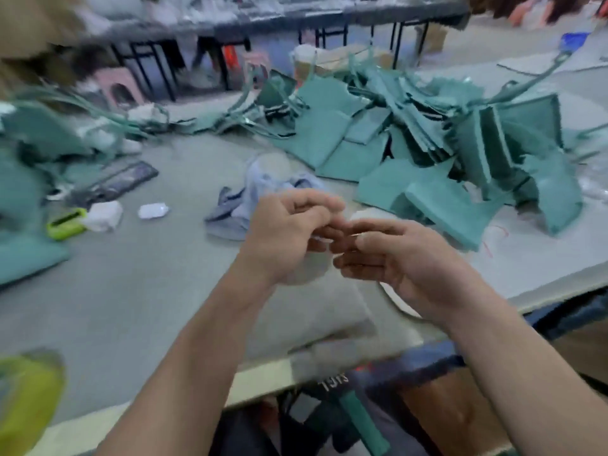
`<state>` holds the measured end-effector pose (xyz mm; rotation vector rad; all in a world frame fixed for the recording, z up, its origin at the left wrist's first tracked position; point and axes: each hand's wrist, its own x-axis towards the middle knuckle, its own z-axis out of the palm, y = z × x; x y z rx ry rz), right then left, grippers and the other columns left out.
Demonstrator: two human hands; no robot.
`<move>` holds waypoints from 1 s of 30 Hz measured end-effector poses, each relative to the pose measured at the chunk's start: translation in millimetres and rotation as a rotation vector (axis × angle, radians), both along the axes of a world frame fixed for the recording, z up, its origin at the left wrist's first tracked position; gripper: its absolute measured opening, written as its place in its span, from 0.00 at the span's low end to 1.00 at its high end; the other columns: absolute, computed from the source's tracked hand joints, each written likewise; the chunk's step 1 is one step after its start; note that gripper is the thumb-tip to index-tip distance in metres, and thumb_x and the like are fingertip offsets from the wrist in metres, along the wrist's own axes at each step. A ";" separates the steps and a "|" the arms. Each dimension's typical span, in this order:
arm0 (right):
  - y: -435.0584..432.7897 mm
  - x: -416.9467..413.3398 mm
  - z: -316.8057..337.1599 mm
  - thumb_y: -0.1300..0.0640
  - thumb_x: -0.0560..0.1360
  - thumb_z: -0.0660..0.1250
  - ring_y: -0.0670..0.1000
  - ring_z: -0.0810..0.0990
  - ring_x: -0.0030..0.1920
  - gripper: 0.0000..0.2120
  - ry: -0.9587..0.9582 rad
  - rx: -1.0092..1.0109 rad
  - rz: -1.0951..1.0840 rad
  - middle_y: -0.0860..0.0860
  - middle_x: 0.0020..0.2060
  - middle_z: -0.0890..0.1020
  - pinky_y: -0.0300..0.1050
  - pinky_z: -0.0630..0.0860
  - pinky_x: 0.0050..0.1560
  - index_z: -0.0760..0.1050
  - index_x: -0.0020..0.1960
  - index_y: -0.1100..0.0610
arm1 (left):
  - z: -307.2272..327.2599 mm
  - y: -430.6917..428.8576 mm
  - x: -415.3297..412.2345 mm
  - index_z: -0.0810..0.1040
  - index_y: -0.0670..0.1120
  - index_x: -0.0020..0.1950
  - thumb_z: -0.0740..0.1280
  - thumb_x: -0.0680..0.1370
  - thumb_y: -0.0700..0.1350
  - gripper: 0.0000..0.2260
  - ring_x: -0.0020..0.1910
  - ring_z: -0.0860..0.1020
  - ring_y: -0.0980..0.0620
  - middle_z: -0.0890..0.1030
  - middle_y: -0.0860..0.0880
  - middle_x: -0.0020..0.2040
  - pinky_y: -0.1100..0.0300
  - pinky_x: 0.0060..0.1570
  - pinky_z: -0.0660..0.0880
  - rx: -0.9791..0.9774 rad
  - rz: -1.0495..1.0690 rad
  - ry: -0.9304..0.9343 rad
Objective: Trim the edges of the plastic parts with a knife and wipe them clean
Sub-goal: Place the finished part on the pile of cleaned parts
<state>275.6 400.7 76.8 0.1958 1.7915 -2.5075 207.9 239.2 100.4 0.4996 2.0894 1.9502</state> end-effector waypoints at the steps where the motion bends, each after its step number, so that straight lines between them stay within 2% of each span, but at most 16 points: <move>1: -12.7 -19.0 2.1 0.71 0.76 0.63 0.55 0.86 0.39 0.11 0.002 0.021 -0.029 0.60 0.42 0.87 0.44 0.83 0.41 0.83 0.48 0.62 | -1.5 -16.8 -14.3 0.83 0.42 0.46 0.63 0.79 0.30 0.11 0.32 0.83 0.53 0.86 0.47 0.36 0.64 0.32 0.78 0.009 0.082 -0.005; 4: -46.1 -75.0 6.7 0.74 0.77 0.60 0.52 0.84 0.33 0.12 -0.001 0.060 -0.061 0.58 0.36 0.85 0.41 0.83 0.37 0.81 0.46 0.65 | -14.6 -66.6 -57.6 0.83 0.41 0.43 0.64 0.77 0.29 0.11 0.29 0.81 0.55 0.84 0.47 0.32 0.66 0.30 0.76 0.023 0.343 0.007; 6: -65.4 -111.2 8.7 0.75 0.77 0.60 0.50 0.81 0.29 0.11 -0.024 0.096 -0.050 0.59 0.33 0.83 0.40 0.82 0.35 0.79 0.46 0.66 | -29.4 -97.7 -85.3 0.83 0.44 0.41 0.65 0.76 0.29 0.12 0.30 0.82 0.56 0.84 0.49 0.32 0.65 0.33 0.77 0.009 0.535 0.025; 10: -101.0 -175.9 7.5 0.75 0.78 0.62 0.49 0.77 0.26 0.08 -0.053 0.195 -0.023 0.60 0.33 0.80 0.37 0.78 0.30 0.77 0.46 0.66 | -63.0 -140.0 -132.4 0.84 0.52 0.43 0.66 0.78 0.36 0.13 0.44 0.85 0.57 0.87 0.53 0.39 0.55 0.53 0.81 -0.108 0.867 0.118; 13: -114.6 -213.9 5.6 0.74 0.77 0.65 0.50 0.76 0.27 0.05 -0.025 0.284 -0.028 0.58 0.31 0.80 0.39 0.76 0.29 0.78 0.48 0.68 | -82.0 -149.5 -152.6 0.83 0.54 0.50 0.65 0.78 0.37 0.13 0.48 0.84 0.59 0.86 0.57 0.45 0.58 0.56 0.79 -0.142 0.970 0.174; 15: -114.6 -240.2 7.4 0.70 0.75 0.67 0.49 0.77 0.26 0.07 0.062 0.448 -0.102 0.56 0.30 0.83 0.40 0.75 0.29 0.82 0.49 0.63 | -92.7 -154.0 -160.4 0.83 0.52 0.57 0.66 0.78 0.37 0.14 0.47 0.82 0.64 0.86 0.57 0.48 0.65 0.55 0.77 -0.146 0.987 0.162; 16: -112.0 -255.3 9.8 0.67 0.73 0.68 0.47 0.79 0.28 0.09 0.134 0.604 -0.167 0.53 0.31 0.84 0.39 0.77 0.31 0.84 0.49 0.58 | -97.2 -157.2 -163.7 0.83 0.52 0.59 0.67 0.77 0.39 0.14 0.47 0.81 0.67 0.85 0.58 0.48 0.70 0.53 0.76 -0.161 0.990 0.158; 17: -107.8 -270.7 12.7 0.64 0.71 0.67 0.46 0.83 0.34 0.11 0.207 0.786 -0.224 0.51 0.35 0.86 0.39 0.80 0.39 0.85 0.50 0.55 | -101.0 -160.1 -165.9 0.82 0.52 0.61 0.68 0.78 0.40 0.14 0.48 0.80 0.69 0.84 0.59 0.49 0.75 0.50 0.73 -0.183 0.990 0.157; 18: -102.0 -286.4 14.8 0.61 0.70 0.67 0.49 0.85 0.44 0.14 0.256 0.982 -0.268 0.51 0.42 0.88 0.42 0.80 0.50 0.84 0.53 0.53 | -103.6 -162.4 -167.4 0.81 0.53 0.63 0.68 0.78 0.42 0.14 0.50 0.80 0.69 0.84 0.59 0.51 0.78 0.48 0.70 -0.204 0.988 0.153; 20: -85.7 -319.8 13.5 0.56 0.72 0.68 0.58 0.77 0.63 0.21 0.257 1.419 -0.325 0.54 0.58 0.83 0.52 0.71 0.64 0.78 0.65 0.52 | -105.4 -164.8 -169.6 0.79 0.54 0.65 0.68 0.79 0.45 0.15 0.53 0.79 0.67 0.83 0.59 0.54 0.78 0.48 0.69 -0.223 0.980 0.135; 22: -64.8 -349.8 6.0 0.51 0.74 0.67 0.62 0.68 0.71 0.26 0.166 1.748 -0.296 0.58 0.68 0.75 0.56 0.64 0.69 0.70 0.71 0.56 | -105.2 -164.9 -171.6 0.78 0.55 0.67 0.68 0.79 0.45 0.16 0.52 0.79 0.66 0.83 0.58 0.54 0.70 0.51 0.71 -0.230 0.969 0.122; 24: -49.1 -366.4 -6.4 0.44 0.76 0.66 0.63 0.65 0.73 0.27 0.015 1.892 -0.134 0.60 0.68 0.74 0.57 0.64 0.70 0.69 0.69 0.57 | -104.4 -164.6 -171.6 0.78 0.54 0.67 0.68 0.79 0.43 0.17 0.51 0.79 0.64 0.83 0.58 0.54 0.63 0.53 0.73 -0.248 0.970 0.112; 26: -40.6 -370.9 -24.6 0.41 0.77 0.65 0.63 0.62 0.74 0.27 -0.054 1.891 0.011 0.61 0.67 0.74 0.58 0.67 0.67 0.69 0.68 0.59 | -103.5 -164.5 -171.3 0.78 0.54 0.66 0.67 0.77 0.42 0.18 0.51 0.80 0.62 0.83 0.58 0.53 0.61 0.52 0.73 -0.265 0.974 0.106; 28: -34.6 -370.1 -39.9 0.44 0.77 0.64 0.63 0.62 0.73 0.26 0.034 1.856 -0.070 0.61 0.65 0.75 0.57 0.69 0.64 0.70 0.68 0.59 | -104.1 -163.7 -170.3 0.78 0.55 0.65 0.67 0.76 0.41 0.19 0.50 0.79 0.65 0.83 0.59 0.53 0.66 0.49 0.72 -0.278 0.965 0.100; 30: -29.7 -371.3 -43.3 0.44 0.76 0.65 0.62 0.65 0.69 0.24 0.097 1.884 -0.158 0.59 0.60 0.79 0.55 0.70 0.58 0.72 0.65 0.58 | -104.6 -163.1 -170.2 0.79 0.56 0.64 0.66 0.75 0.40 0.20 0.49 0.79 0.67 0.83 0.59 0.52 0.69 0.47 0.72 -0.276 0.960 0.102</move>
